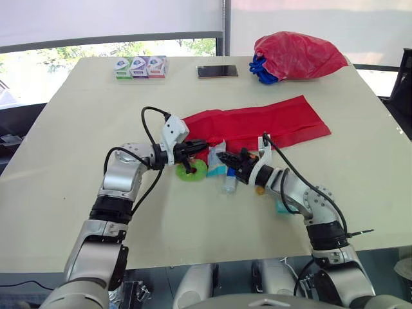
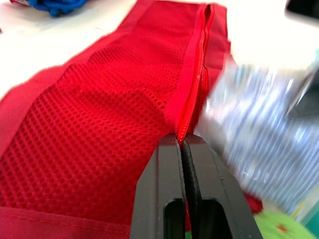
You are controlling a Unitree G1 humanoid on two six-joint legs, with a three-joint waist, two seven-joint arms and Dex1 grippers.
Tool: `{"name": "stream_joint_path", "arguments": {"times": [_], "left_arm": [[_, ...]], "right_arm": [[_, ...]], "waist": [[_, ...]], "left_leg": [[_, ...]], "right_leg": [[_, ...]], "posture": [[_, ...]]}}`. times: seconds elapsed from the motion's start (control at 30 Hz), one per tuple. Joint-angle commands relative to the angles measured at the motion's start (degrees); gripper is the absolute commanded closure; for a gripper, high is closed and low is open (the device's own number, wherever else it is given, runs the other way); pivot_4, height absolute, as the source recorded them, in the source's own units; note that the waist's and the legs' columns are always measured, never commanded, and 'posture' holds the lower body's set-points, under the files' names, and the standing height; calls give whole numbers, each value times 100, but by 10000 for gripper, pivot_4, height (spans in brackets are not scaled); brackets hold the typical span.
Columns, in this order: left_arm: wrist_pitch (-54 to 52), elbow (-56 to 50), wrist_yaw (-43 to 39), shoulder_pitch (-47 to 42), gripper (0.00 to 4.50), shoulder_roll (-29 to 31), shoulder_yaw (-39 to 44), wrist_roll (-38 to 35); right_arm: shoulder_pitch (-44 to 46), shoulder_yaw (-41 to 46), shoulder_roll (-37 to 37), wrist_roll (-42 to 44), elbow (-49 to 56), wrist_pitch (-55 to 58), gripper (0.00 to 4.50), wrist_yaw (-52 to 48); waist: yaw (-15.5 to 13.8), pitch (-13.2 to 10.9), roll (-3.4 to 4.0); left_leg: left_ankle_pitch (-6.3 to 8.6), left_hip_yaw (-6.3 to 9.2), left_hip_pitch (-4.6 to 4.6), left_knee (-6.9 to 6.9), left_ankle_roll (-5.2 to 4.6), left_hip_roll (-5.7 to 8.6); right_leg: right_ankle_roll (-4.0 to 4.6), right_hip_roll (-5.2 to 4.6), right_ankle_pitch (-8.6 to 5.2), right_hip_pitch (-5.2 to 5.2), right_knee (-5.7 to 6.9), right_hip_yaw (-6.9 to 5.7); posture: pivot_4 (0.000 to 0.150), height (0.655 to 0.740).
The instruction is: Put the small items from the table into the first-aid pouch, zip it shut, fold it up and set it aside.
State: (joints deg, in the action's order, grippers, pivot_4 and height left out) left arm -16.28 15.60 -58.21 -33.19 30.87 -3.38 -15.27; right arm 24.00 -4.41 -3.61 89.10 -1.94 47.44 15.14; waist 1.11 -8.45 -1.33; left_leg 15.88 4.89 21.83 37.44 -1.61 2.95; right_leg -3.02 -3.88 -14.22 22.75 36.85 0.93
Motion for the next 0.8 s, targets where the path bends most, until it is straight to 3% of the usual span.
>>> {"name": "stream_joint_path", "arguments": {"times": [0.03,0.3,0.8], "left_arm": [[-100,-393,28,-1,44068,-20,128,-158],[-606,-1061,-45,356,44068,-44,42,-364],[-750,-1273,2,586,44068,-102,137,-490]], "right_arm": [[71,151,139,-208,-61,132,45000,-150],[431,455,456,-587,-412,327,45000,-455],[926,902,711,-1569,-1322,691,45000,-709]], "waist": [[5,0,0],[44,1,1],[113,4,3]], "left_leg": [[0,0,-1,0,0,0],[0,0,-1,0,1,-1],[0,-1,-3,-1,1,-1]], "right_leg": [[0,0,0,0,1,1],[1,0,0,2,2,2],[1,0,0,3,3,4]], "posture": [[1500,7400],[1500,7400],[1500,7400]]}}
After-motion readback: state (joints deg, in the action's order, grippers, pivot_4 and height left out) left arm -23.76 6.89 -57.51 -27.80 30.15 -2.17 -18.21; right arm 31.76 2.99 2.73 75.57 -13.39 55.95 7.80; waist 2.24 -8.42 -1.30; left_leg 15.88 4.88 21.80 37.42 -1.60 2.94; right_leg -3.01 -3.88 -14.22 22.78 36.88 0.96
